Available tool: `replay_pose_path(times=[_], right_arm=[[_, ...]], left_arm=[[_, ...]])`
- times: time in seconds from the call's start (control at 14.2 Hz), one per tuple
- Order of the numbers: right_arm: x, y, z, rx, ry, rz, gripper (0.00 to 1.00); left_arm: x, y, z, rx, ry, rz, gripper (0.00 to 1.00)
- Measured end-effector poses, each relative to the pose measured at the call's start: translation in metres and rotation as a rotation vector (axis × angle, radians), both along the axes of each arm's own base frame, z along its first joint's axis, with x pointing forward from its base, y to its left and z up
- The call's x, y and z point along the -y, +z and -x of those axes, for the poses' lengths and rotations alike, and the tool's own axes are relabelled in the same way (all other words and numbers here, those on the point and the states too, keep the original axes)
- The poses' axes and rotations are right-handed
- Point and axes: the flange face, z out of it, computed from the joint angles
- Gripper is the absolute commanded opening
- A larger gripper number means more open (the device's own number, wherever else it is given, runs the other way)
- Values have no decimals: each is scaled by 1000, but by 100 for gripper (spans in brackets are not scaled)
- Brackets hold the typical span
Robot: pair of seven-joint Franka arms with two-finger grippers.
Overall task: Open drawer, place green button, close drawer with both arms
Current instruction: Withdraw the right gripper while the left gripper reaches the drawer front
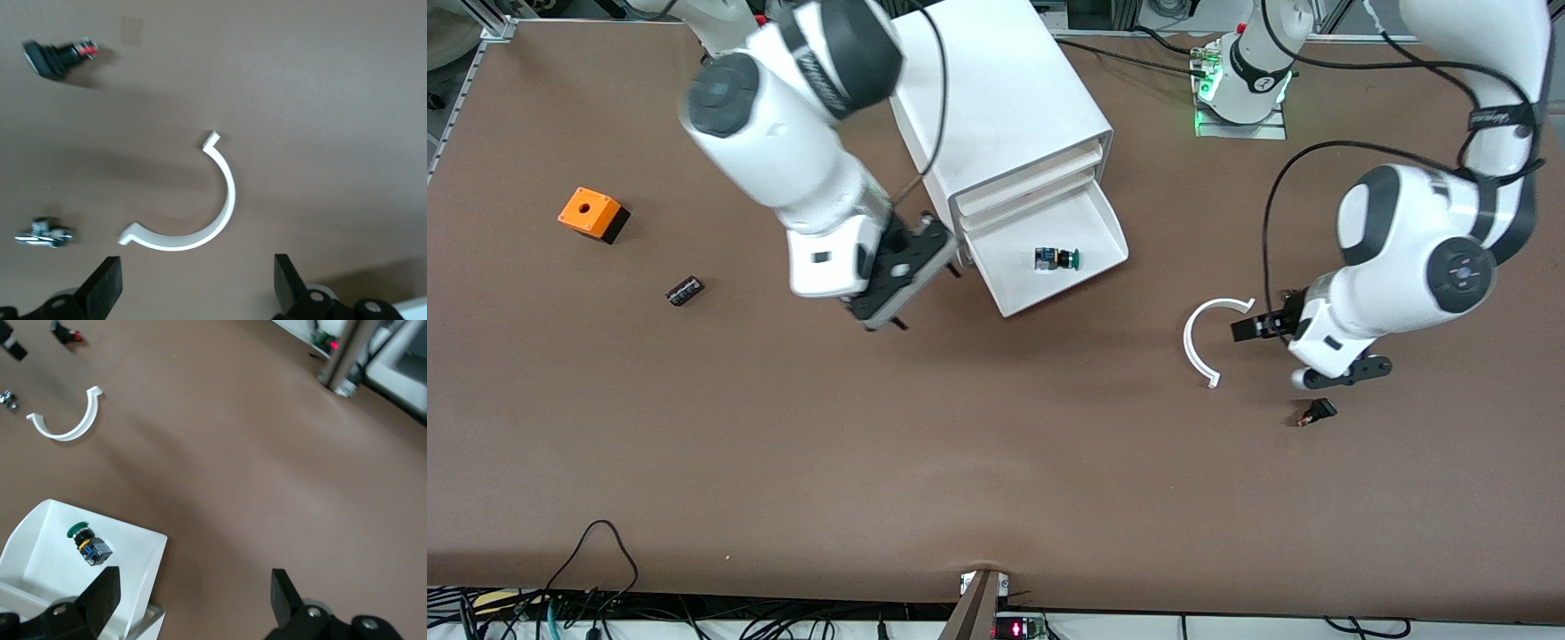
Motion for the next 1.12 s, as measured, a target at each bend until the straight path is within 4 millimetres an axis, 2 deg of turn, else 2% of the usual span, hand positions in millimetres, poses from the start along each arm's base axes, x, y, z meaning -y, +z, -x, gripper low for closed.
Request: replay_pose_path(times=[0.14, 0.42, 0.56, 0.7, 0.91, 1.12], right_arm=[[43, -5, -17, -73, -128, 15, 100], [160, -23, -51, -193, -322, 114, 100], [214, -26, -57, -242, -415, 174, 100], [260, -27, -60, -280, -476, 214, 100], [305, -25, -62, -303, -527, 221, 100], [327, -26, -62, -298, -537, 259, 100]], left_arm=[[25, -15, 1, -5, 40, -8, 100], [87, -54, 7, 0, 111, -23, 100], [119, -73, 15, -1, 126, -30, 100], [136, -93, 21, 19, 146, -27, 100], [170, -121, 38, 50, 210, -22, 100], [217, -140, 64, 69, 205, -14, 100]])
